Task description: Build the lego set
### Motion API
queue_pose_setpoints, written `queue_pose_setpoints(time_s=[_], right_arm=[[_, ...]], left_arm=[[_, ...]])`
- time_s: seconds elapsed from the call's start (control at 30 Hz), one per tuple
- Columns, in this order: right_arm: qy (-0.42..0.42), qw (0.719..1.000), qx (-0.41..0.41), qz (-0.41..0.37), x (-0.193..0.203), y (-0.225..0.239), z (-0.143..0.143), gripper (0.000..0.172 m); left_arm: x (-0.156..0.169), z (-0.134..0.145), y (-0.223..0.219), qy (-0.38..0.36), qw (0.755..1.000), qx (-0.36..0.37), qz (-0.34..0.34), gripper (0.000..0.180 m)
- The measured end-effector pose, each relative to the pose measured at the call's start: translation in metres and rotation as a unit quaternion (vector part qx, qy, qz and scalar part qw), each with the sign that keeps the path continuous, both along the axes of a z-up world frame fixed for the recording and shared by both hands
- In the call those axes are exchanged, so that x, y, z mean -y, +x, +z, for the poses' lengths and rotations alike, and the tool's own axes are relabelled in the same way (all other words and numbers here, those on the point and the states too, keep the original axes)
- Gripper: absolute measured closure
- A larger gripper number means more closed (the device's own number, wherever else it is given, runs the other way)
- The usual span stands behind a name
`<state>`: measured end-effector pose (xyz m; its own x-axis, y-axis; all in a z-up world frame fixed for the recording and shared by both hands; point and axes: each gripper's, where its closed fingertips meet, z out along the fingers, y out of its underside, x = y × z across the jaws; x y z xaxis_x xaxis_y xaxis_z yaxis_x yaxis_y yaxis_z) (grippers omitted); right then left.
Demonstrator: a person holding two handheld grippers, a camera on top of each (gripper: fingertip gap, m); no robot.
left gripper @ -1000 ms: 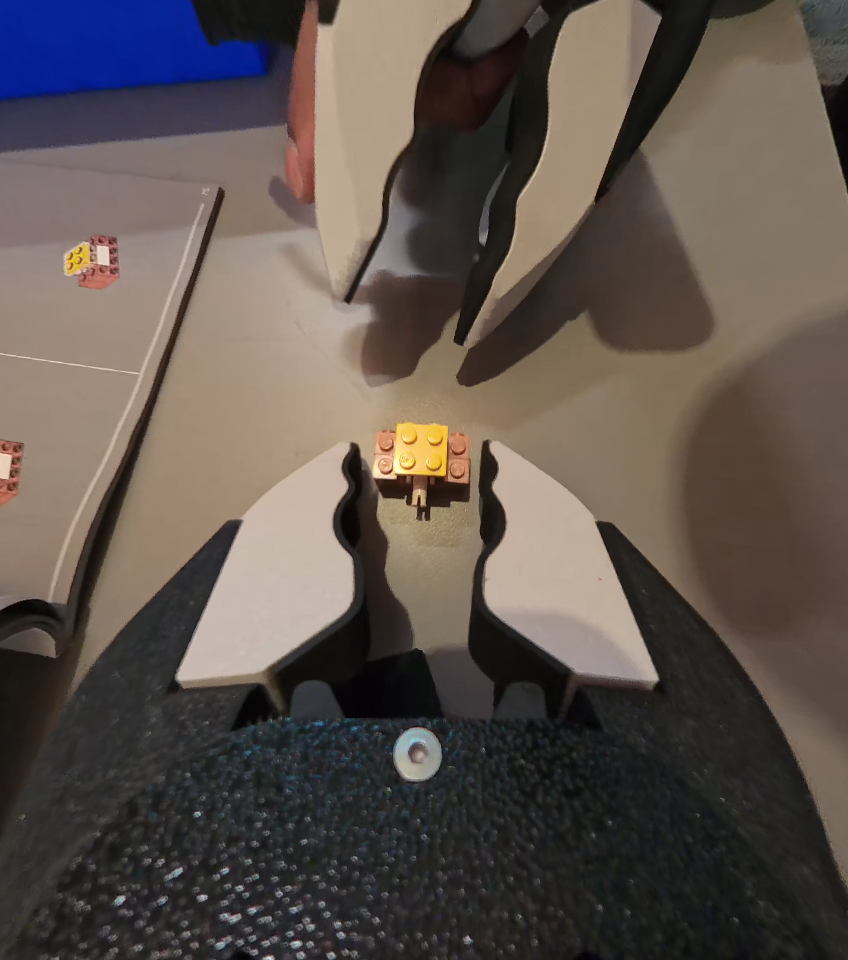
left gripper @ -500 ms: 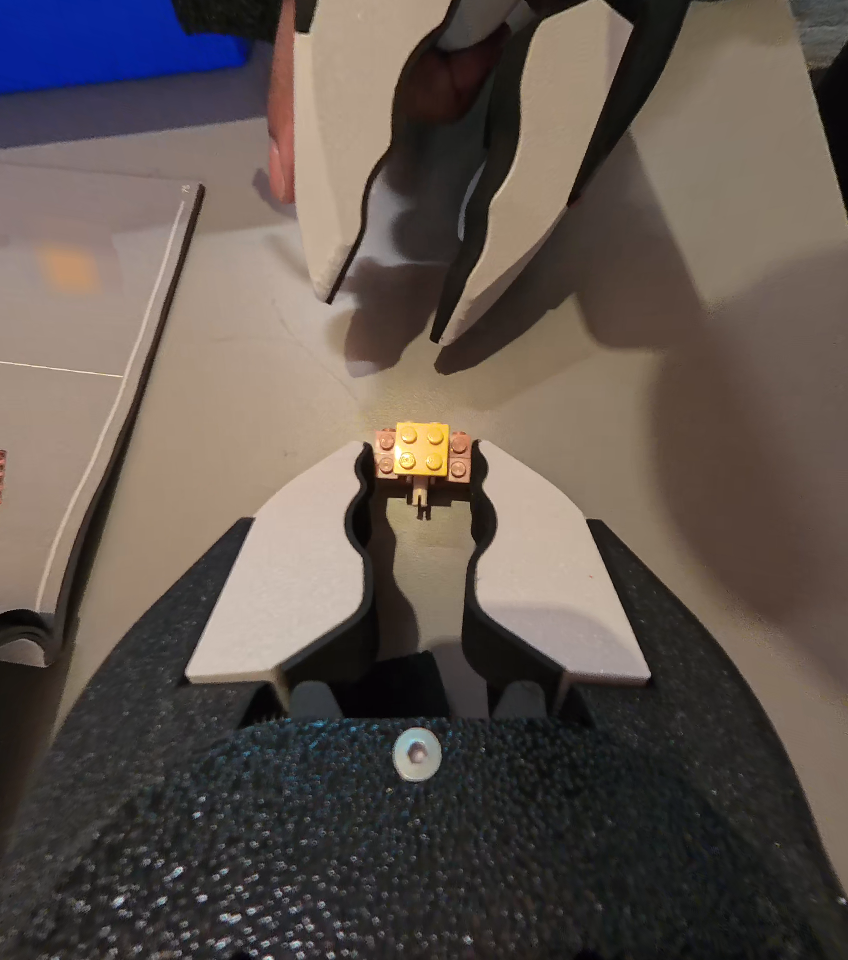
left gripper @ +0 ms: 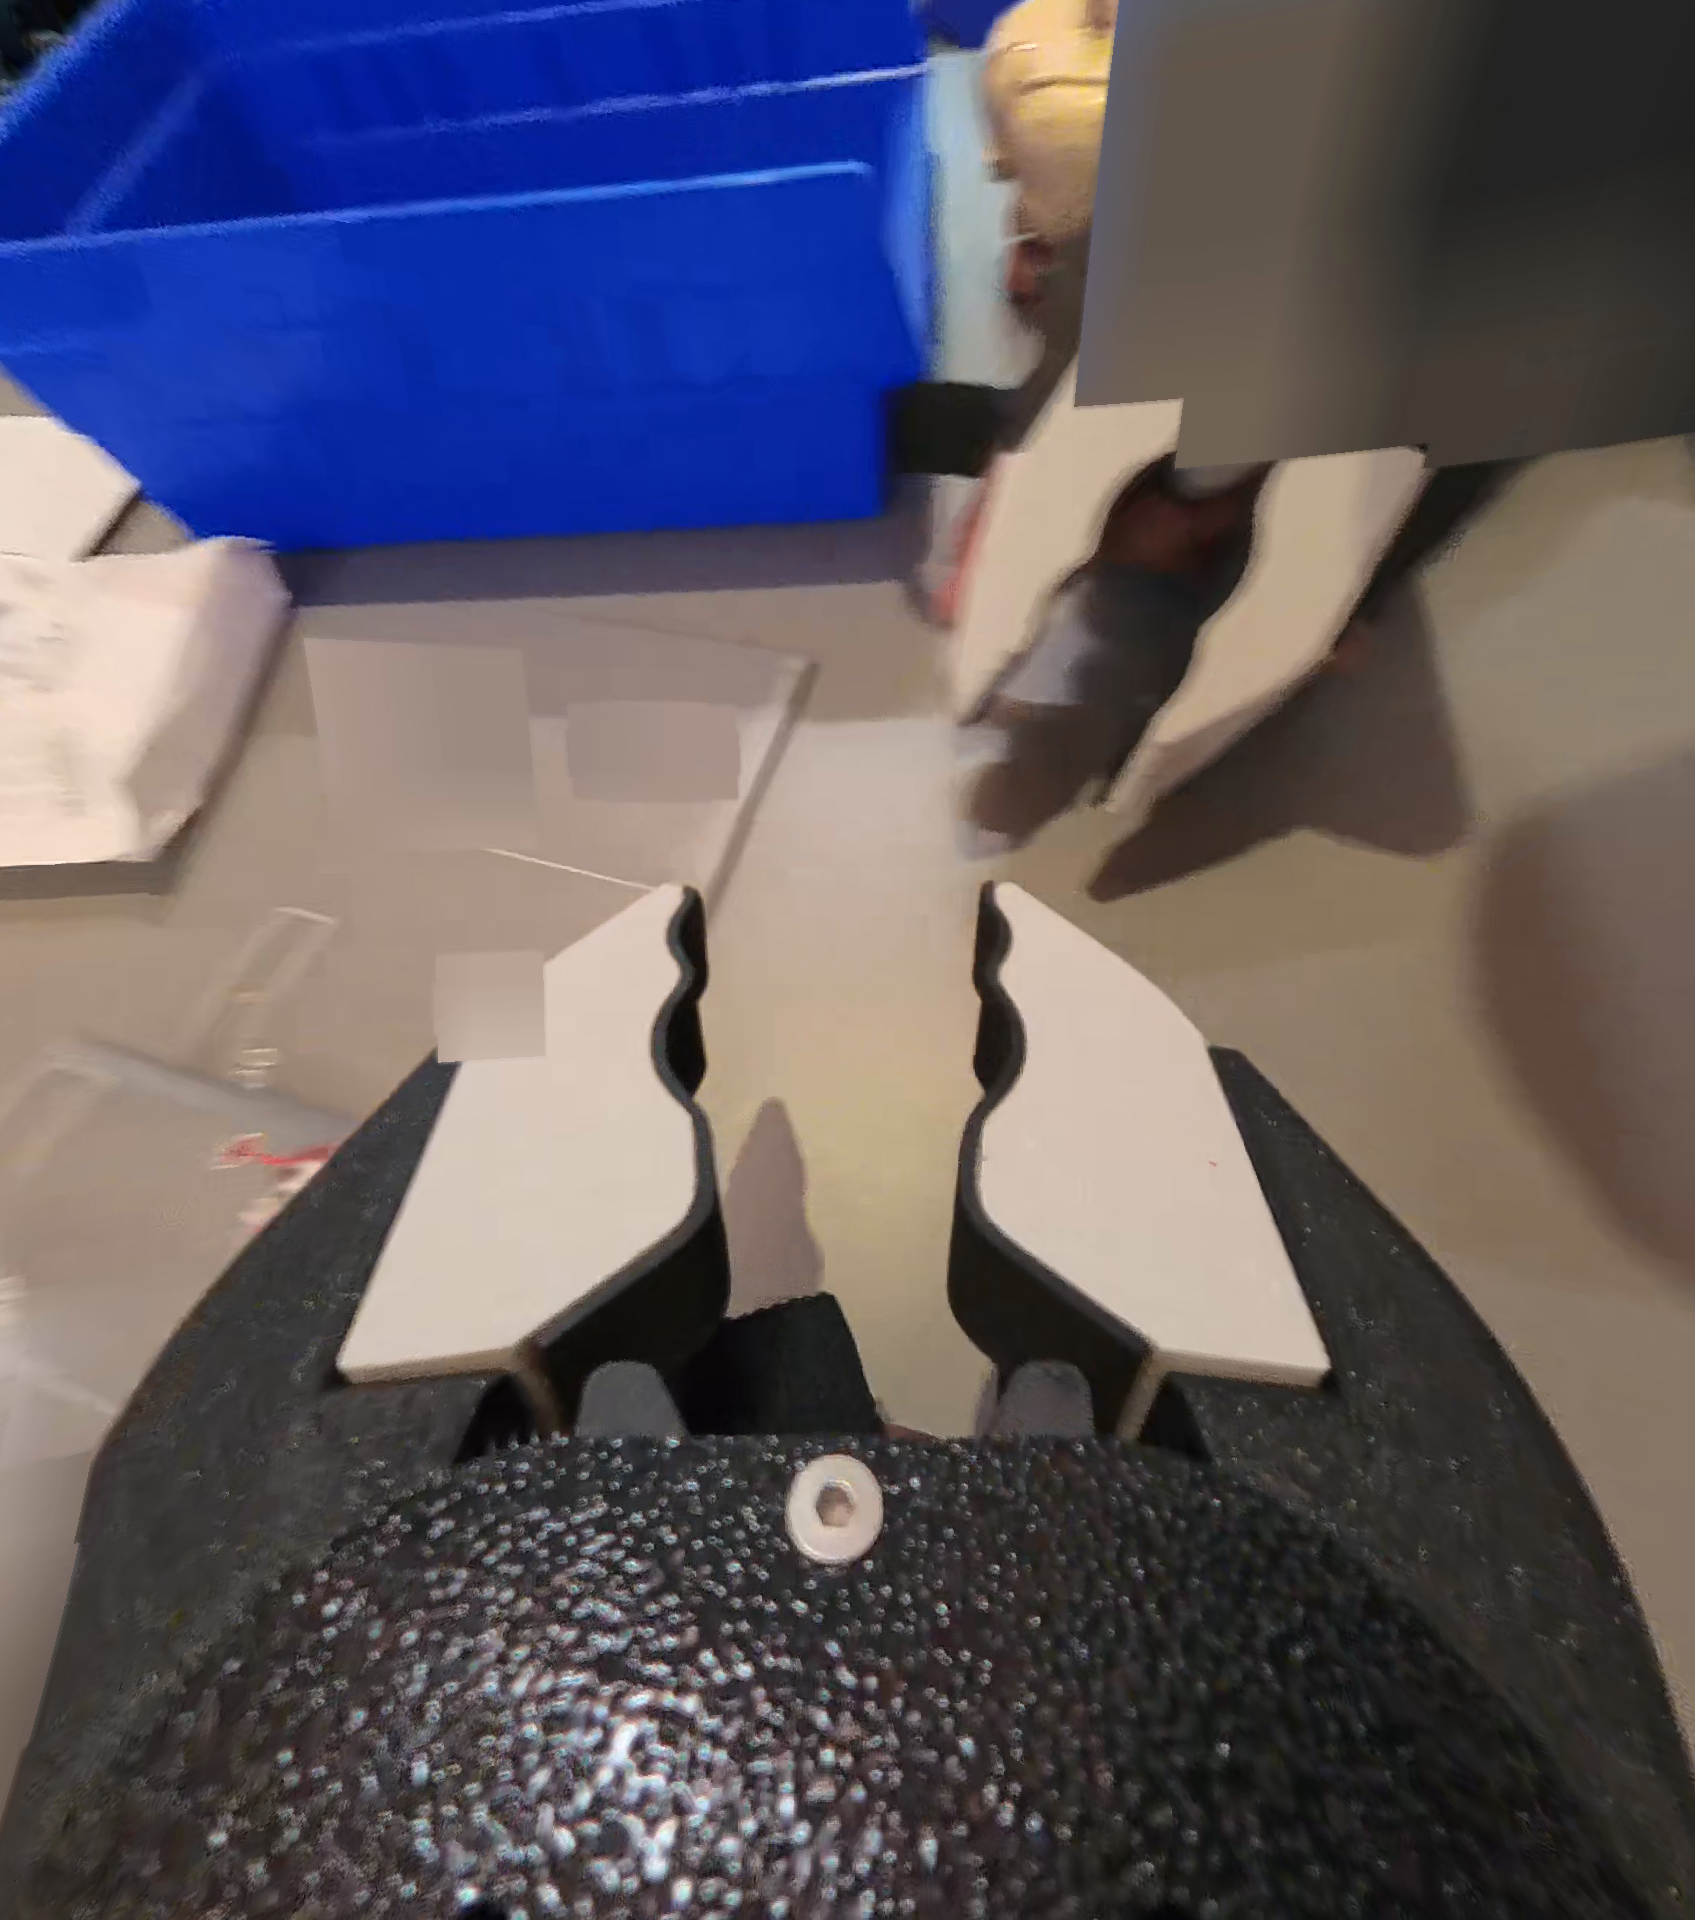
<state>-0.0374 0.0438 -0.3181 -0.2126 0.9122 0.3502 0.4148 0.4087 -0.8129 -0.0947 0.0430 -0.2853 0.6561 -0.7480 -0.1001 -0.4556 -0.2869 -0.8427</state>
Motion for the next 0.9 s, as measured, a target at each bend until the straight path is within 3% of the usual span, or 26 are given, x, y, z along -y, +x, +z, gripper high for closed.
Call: queue_pose_setpoints(time_s=[0.1,0.23,0.33,0.53,0.9], right_arm=[[-0.003,1.000,0.003,-0.019,-0.008,0.007,0.000,0.139],[-0.024,0.999,0.003,-0.041,-0.021,0.012,0.001,0.139],[-0.040,0.998,0.000,-0.044,-0.028,0.015,0.003,0.140],[-0.055,0.998,0.006,-0.040,-0.032,0.018,0.002,0.140],[-0.054,0.998,0.013,-0.029,-0.028,0.018,0.000,0.140]], left_arm=[[-0.032,-0.001,0.000,0.006,0.996,-0.083,0.027,0.133],[-0.064,-0.024,0.021,-0.007,0.979,-0.202,-0.005,0.133],[-0.079,-0.046,0.033,-0.039,0.967,-0.247,-0.039,0.130],[-0.098,-0.064,0.040,-0.077,0.963,-0.250,-0.070,0.129],[-0.101,-0.067,0.037,-0.094,0.971,-0.207,-0.071,0.130]])
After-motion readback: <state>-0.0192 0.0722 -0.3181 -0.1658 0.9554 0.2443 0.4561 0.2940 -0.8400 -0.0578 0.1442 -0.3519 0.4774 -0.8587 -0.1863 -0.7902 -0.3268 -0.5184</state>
